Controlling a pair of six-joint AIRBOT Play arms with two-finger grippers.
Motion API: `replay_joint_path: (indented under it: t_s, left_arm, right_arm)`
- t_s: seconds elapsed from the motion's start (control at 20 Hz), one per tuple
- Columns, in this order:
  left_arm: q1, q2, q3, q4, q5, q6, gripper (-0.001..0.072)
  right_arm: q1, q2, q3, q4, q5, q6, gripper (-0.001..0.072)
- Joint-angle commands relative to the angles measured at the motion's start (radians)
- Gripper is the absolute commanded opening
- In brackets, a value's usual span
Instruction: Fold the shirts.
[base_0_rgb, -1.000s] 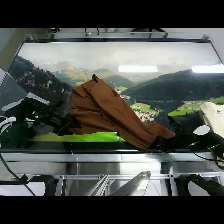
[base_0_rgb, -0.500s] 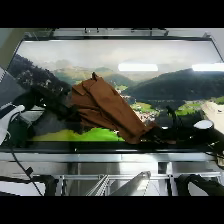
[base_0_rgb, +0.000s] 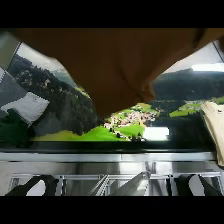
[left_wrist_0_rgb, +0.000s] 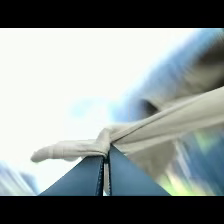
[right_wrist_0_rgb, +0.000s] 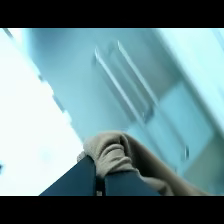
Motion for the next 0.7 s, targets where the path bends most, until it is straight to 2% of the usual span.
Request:
replay_joint_path:
  t_s: [0.0, 0.05, 0.15, 0.3, 0.4, 0.55, 0.65]
  left_arm:
    - [0.194, 0.115, 0.275, 0.030, -0.074, -0.017, 0.0017]
    - [0.237, 0.139, 0.265, 0.031, -0.070, -0.015, 0.0017]
    - [0.259, 0.182, 0.159, 0.030, -0.071, -0.012, 0.0017]
    - [0.188, 0.189, -0.013, 0.039, -0.070, 0.006, 0.0017]
    - [0.150, 0.162, -0.055, 0.043, -0.056, 0.006, 0.0017]
    - [0.098, 0.072, -0.063, 0.042, -0.010, 0.016, 0.0017]
    - [0.034, -0.034, -0.063, 0.045, 0.019, 0.050, 0.0017]
  right_arm:
    - [-0.140, 0.048, 0.093, 0.094, -0.082, 0.079, 0.0024]
    - [-0.098, 0.045, 0.093, 0.055, -0.064, 0.113, 0.0025]
    - [0.016, 0.032, 0.093, 0.021, -0.037, 0.117, 0.0025]
    - [0.133, 0.014, 0.093, 0.012, -0.006, 0.120, 0.0026]
    - [0.143, 0.014, 0.093, -0.058, 0.006, 0.120, 0.0026]
    - [0.153, 0.001, 0.091, -0.374, -0.016, 0.143, 0.0026]
    - [0.221, -0.037, 0.055, -0.578, -0.104, 0.157, 0.0026]
